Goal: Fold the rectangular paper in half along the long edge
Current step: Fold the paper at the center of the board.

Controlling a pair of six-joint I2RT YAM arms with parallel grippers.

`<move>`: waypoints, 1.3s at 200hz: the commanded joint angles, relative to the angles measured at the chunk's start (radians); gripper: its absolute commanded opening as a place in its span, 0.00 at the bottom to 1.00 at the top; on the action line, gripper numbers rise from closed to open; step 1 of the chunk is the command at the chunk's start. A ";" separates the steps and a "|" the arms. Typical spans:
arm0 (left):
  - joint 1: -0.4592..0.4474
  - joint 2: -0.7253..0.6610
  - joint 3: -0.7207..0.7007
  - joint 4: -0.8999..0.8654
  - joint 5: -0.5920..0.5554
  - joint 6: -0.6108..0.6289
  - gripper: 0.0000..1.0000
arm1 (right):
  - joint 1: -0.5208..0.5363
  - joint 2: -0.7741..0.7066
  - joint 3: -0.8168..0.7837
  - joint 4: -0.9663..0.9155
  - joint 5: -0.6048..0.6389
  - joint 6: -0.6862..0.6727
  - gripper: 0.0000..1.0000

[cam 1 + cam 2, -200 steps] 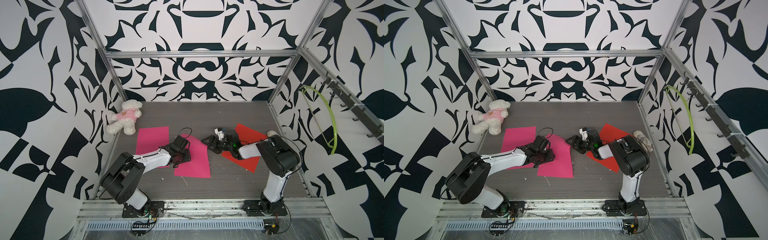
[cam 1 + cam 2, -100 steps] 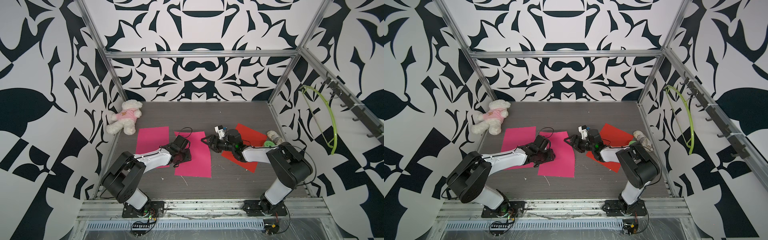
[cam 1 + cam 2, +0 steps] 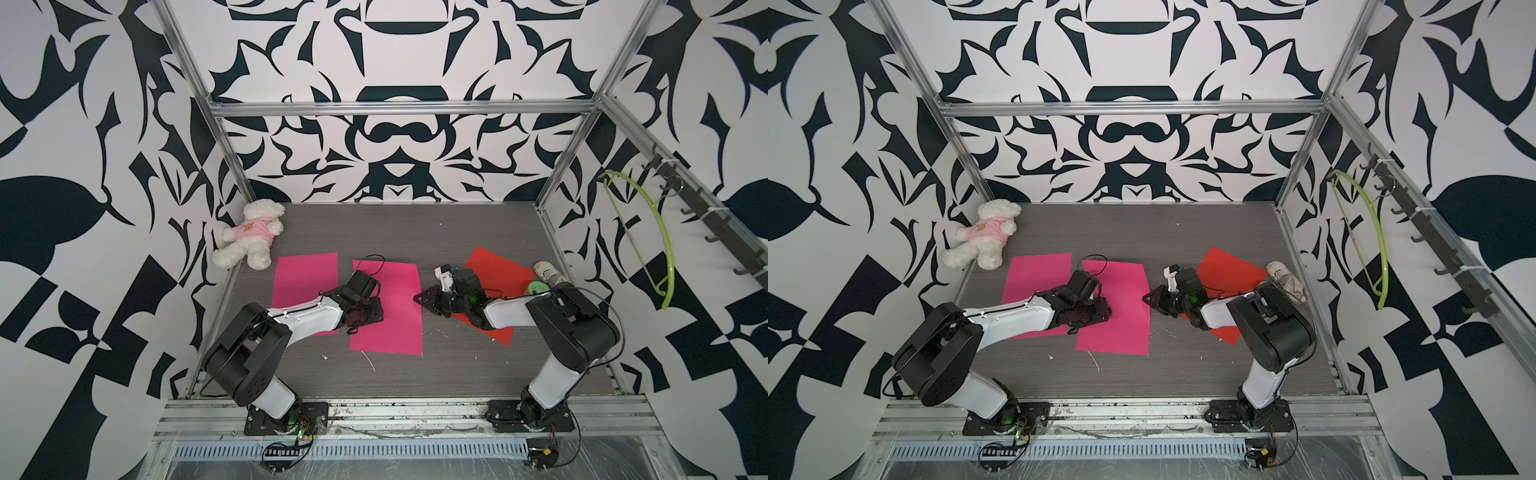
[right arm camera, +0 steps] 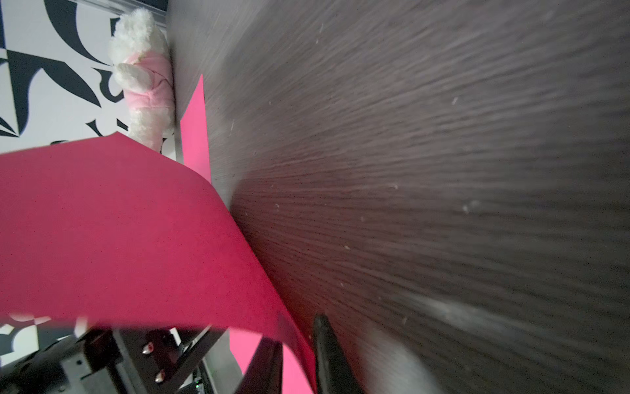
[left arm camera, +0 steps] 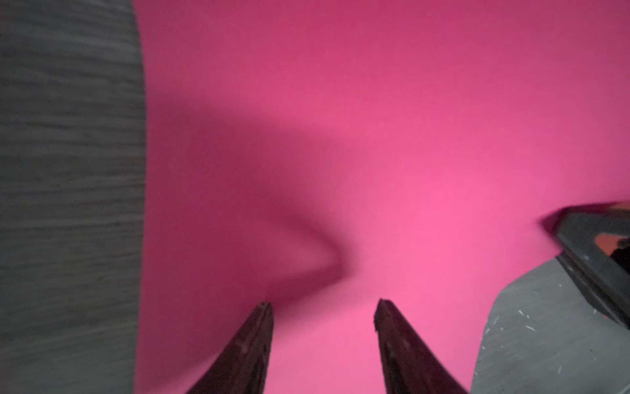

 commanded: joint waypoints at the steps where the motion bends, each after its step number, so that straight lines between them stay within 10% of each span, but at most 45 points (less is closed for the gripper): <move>1: -0.003 0.057 -0.041 -0.095 0.017 0.002 0.59 | 0.001 -0.005 0.019 -0.005 0.024 -0.045 0.00; 53: -0.003 -0.061 -0.032 -0.101 -0.019 0.010 1.00 | -0.040 0.013 0.086 -0.149 -0.013 -0.183 0.00; 142: 0.017 -0.101 0.039 -0.210 -0.127 0.063 1.00 | -0.135 0.112 0.401 -0.716 -0.309 -0.579 0.00; 230: 0.029 0.074 0.073 -0.157 -0.055 0.040 0.62 | -0.136 0.144 0.447 -0.712 -0.302 -0.566 0.00; 260: 0.030 0.074 0.044 -0.169 -0.059 0.020 0.52 | -0.141 0.112 0.392 -0.617 -0.284 -0.490 0.20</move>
